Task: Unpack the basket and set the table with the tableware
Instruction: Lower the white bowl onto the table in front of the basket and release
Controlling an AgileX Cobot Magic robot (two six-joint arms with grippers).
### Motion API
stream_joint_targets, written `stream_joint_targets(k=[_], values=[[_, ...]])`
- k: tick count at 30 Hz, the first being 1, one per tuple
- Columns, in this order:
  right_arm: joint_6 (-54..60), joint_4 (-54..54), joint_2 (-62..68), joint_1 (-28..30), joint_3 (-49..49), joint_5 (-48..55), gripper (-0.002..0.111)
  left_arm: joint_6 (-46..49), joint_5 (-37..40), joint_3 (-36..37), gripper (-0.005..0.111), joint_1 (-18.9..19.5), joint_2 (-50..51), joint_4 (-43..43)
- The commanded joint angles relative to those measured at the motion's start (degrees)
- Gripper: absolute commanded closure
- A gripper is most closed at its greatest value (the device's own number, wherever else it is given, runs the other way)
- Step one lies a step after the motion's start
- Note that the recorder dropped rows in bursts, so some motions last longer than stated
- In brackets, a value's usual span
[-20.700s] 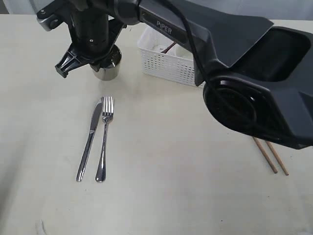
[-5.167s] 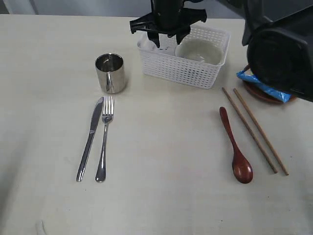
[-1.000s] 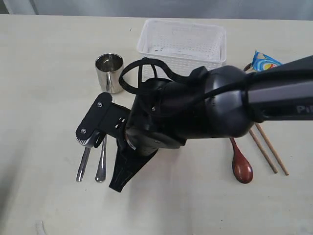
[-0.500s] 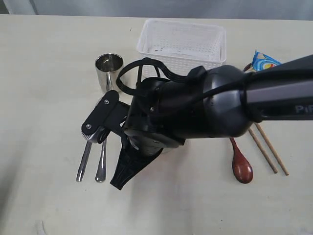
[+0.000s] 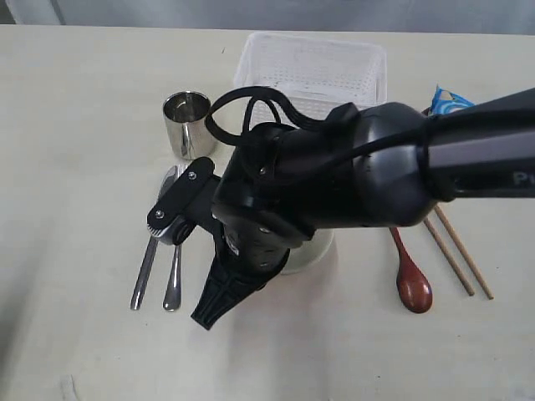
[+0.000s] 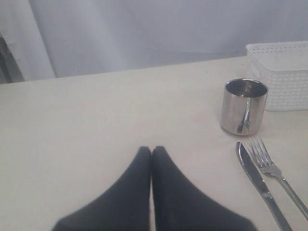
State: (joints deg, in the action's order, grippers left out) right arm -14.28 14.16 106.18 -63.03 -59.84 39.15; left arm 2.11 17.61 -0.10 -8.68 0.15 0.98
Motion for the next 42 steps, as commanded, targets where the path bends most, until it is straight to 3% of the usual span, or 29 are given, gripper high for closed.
stream_joint_targets(k=[1, 4, 6, 11, 12, 14, 20, 33, 39, 42], values=[[1.0, -6.4, 1.4, 0.1, 1.3, 3.5, 0.108, -0.2, -0.5, 0.1, 0.107, 0.1, -0.2, 0.2], [1.0, -6.5, 1.4, 0.1, 1.3, 3.5, 0.102, -0.2, -0.5, 0.1, 0.107, 0.1, -0.2, 0.2], [1.4, -6.5, 1.4, 0.1, 1.3, 3.3, 0.088, -0.2, -0.5, 0.1, 0.107, 0.1, -0.2, 0.2], [1.4, -6.5, 1.4, 0.1, 1.3, 3.2, 0.04, -0.2, -0.5, 0.1, 0.107, 0.1, -0.2, 0.2], [1.4, -6.5, 1.4, 0.1, 1.3, 2.8, 0.035, -0.2, -0.5, 0.1, 0.107, 0.1, -0.2, 0.2], [1.1, -6.5, 1.3, 0.1, 1.3, 2.7, 0.035, -0.2, -0.5, 0.1, 0.107, 0.1, -0.2, 0.2], [1.1, -5.9, 0.5, 0.1, 1.3, 1.2, 0.05, -0.2, -0.5, 0.1, 0.107, 0.1, -0.2, 0.2], [1.6, -2.0, -7.5, 0.1, 1.3, -0.9, 0.049, -0.2, -0.5, 0.1, 0.107, 0.1, -0.2, 0.2], [-0.9, 3.4, -13.2, 0.1, 1.3, 6.5, 0.05, -0.2, -0.5, 0.1, 0.107, 0.1, -0.2, 0.2], [-4.1, 7.9, -17.3, 0.1, 1.3, 12.0, 0.066, -0.2, -0.5, 0.1, 0.107, 0.1, -0.2, 0.2]])
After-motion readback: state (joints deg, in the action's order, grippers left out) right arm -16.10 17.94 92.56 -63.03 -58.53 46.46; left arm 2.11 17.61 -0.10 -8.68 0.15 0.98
